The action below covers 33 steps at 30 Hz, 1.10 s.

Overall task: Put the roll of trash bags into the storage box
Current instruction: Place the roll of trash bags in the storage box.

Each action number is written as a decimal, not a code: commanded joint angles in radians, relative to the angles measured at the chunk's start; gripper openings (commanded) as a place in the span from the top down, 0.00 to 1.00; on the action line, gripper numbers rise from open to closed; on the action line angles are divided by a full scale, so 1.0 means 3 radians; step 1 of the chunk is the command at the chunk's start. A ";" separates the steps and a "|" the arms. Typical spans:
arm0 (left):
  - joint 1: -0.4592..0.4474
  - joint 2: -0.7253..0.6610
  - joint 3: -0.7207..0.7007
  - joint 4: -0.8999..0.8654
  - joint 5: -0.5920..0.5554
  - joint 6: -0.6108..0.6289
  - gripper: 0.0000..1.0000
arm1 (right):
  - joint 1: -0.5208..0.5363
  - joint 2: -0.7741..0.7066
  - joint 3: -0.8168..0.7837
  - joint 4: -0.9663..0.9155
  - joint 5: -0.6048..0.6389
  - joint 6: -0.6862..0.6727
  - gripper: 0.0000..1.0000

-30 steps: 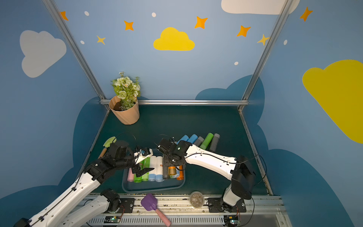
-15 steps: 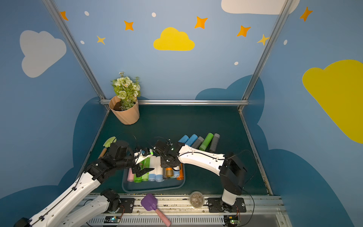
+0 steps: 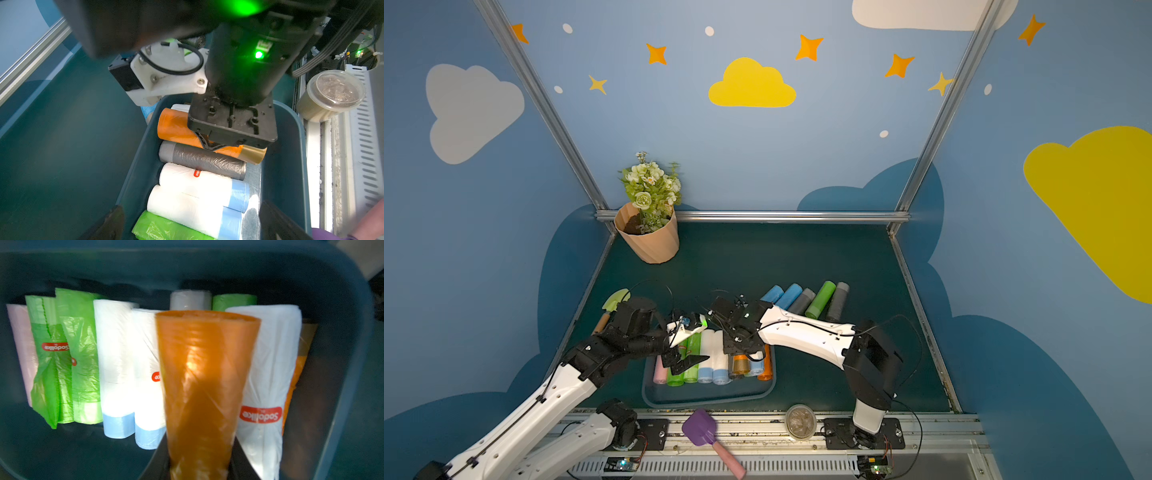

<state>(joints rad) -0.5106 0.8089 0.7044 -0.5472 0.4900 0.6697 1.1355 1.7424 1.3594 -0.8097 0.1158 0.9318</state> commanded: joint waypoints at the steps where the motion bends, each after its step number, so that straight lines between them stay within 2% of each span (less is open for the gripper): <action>1: -0.0001 0.0014 0.0052 -0.0017 0.0085 0.0019 0.00 | 0.0015 0.0051 -0.0030 0.0053 0.0030 0.0044 0.72; 21: 0.0001 0.0022 0.0051 -0.0027 0.0086 0.0021 0.00 | -0.0039 0.0190 -0.0081 0.0066 0.0038 0.0048 0.70; 33: -0.0001 0.0023 0.0060 -0.0038 0.0106 0.0018 0.00 | -0.0042 0.0155 -0.0131 0.0006 0.0093 0.0096 0.65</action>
<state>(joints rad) -0.5110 0.8173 0.7044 -0.5507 0.5072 0.6701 1.1271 1.7874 1.3338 -0.7593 0.1131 0.9474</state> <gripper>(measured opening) 0.998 0.351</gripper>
